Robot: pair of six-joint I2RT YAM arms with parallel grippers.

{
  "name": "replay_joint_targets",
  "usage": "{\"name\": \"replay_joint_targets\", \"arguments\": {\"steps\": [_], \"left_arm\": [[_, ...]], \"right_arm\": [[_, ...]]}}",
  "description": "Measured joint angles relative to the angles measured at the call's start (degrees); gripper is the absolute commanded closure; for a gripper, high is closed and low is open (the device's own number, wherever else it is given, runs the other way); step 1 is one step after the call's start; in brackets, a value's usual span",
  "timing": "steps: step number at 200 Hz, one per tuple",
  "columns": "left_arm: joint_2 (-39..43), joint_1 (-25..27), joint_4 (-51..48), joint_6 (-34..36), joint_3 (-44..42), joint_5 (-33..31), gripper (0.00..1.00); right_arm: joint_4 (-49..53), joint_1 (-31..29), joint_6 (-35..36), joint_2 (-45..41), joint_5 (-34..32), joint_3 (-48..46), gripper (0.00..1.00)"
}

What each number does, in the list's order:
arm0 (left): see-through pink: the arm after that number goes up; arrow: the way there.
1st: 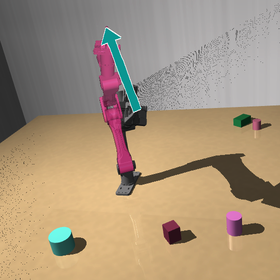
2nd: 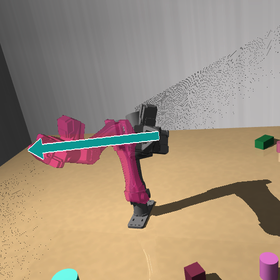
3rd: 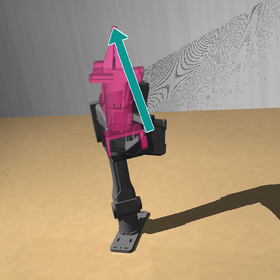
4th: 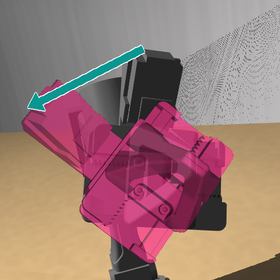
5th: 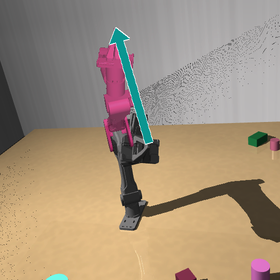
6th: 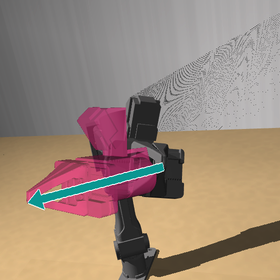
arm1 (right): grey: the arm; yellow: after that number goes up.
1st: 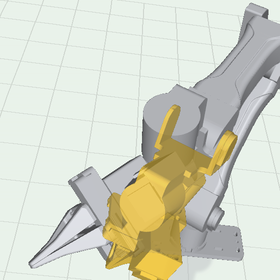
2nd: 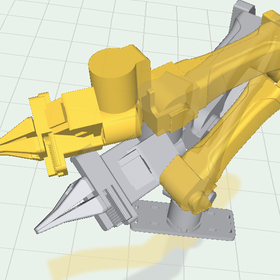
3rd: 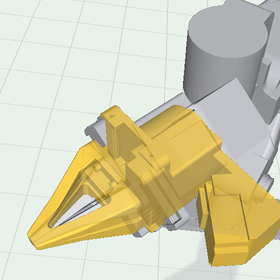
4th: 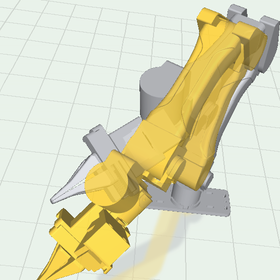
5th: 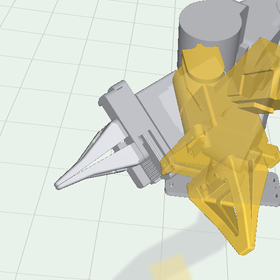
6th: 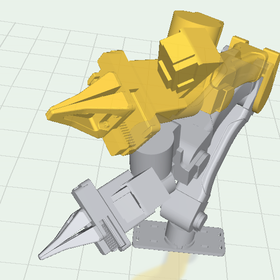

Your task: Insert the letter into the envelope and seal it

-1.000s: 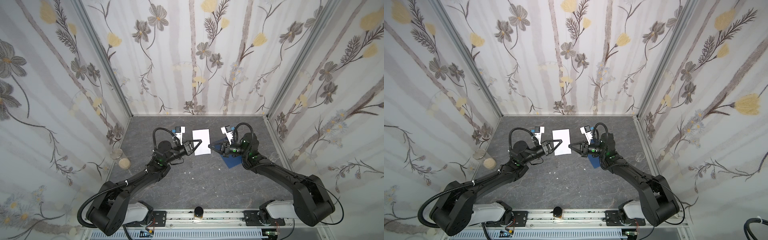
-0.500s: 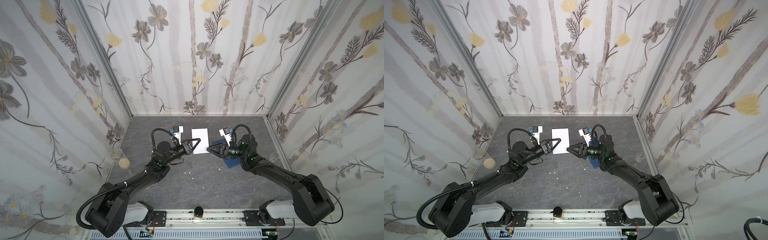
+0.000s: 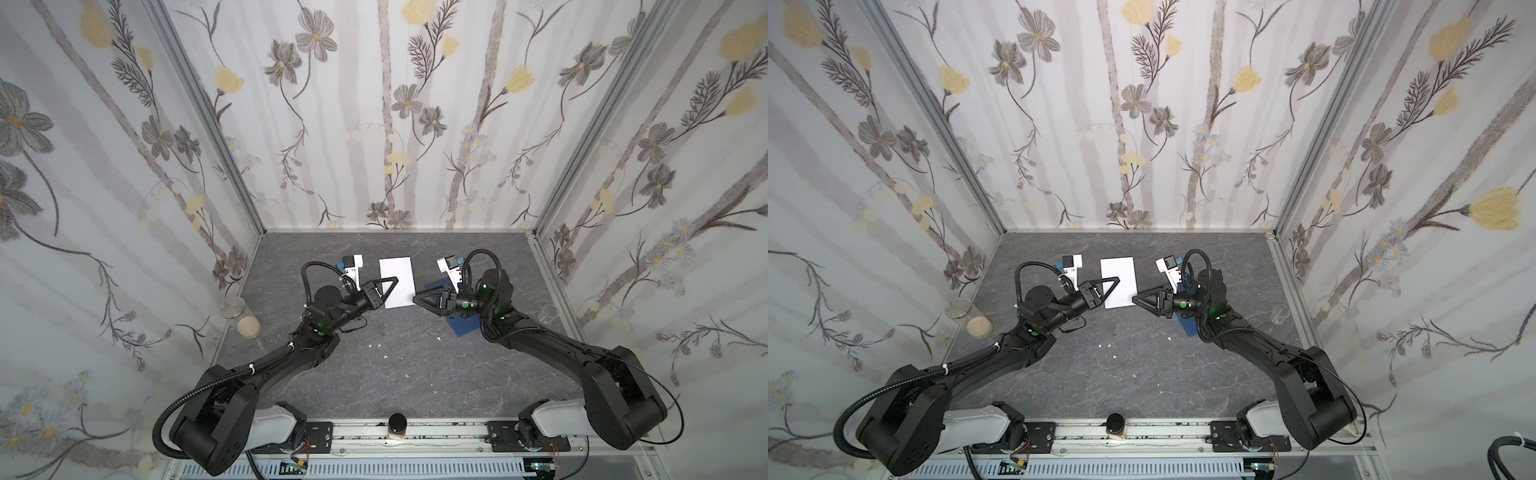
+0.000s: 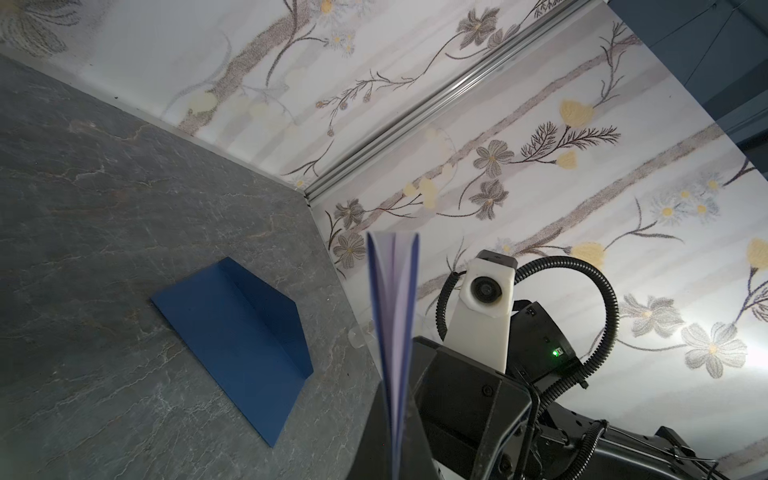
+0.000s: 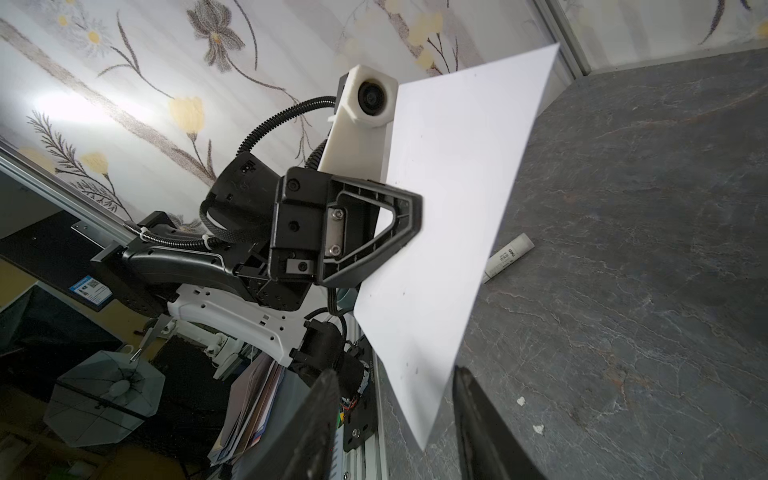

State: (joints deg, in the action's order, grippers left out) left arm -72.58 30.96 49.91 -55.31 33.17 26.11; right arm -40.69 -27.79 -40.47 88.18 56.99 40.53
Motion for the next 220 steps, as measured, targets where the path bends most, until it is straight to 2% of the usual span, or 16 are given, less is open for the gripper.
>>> {"name": "replay_joint_targets", "arguments": {"steps": [11,21,41,65,127,185,220], "left_arm": [[0.0,0.0,0.2,-0.04,-0.09,-0.26,1.0],[0.0,0.0,0.31,-0.24,-0.17,-0.44,1.0],[0.0,0.0,0.39,-0.24,-0.61,-0.81,1.0],[0.0,0.0,0.59,-0.2,-1.92,-1.31,1.0],[-3.65,-0.07,0.26,0.26,-9.11,-3.65,1.0],[-9.84,0.33,-3.78,0.24,-9.49,-5.14,1.0],[-12.39,0.33,-10.95,1.99,-7.26,-7.58,1.0]], "right_arm": [[-0.63,-0.11,-0.02,0.46,0.09,-0.02,0.99],[-0.5,-0.28,-0.37,0.85,0.09,-0.07,0.7],[-0.59,-0.33,-0.48,1.14,0.07,-0.15,0.56],[0.72,-0.07,0.9,0.87,-0.79,-0.22,0.51],[8.98,4.42,5.18,-2.32,-6.75,-1.79,0.51],[12.28,5.33,6.47,-3.02,-9.05,-1.92,0.52],[12.59,5.4,6.49,-3.02,-9.38,-1.92,0.52]]}}
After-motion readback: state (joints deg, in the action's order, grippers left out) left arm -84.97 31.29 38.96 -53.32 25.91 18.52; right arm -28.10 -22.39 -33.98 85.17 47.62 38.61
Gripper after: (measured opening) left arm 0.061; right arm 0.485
